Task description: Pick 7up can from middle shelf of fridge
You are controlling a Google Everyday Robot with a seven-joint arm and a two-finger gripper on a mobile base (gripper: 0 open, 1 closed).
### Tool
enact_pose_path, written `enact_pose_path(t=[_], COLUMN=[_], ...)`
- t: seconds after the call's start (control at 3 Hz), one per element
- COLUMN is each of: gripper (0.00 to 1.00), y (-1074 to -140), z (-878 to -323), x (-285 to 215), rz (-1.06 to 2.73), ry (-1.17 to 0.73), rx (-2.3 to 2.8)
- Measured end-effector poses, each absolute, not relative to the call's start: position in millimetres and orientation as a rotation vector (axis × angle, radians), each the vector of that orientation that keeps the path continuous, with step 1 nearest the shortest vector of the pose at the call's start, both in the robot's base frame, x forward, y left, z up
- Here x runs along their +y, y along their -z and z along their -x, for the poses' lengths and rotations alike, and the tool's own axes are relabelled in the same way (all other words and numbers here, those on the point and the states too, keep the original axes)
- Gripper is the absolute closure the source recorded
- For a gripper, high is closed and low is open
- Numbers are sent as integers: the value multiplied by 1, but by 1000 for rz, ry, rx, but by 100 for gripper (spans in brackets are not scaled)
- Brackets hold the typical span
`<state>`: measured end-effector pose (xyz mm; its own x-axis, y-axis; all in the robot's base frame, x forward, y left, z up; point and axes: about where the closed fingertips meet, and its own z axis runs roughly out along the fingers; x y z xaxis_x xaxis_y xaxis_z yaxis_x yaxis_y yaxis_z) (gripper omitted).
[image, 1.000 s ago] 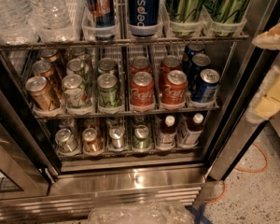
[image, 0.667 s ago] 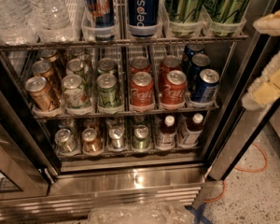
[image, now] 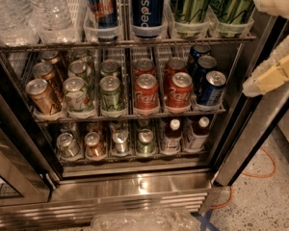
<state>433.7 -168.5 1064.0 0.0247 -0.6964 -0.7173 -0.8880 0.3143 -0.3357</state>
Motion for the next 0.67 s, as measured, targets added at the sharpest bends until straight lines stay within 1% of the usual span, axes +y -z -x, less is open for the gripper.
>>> enact_pose_path(t=[0.33,0.67], gripper=[0,0], y=[-1064,-1055], z=[-434,-439], x=[-167,-146], rz=[1438,1448], ry=[-281,-300], rx=[1721,1695])
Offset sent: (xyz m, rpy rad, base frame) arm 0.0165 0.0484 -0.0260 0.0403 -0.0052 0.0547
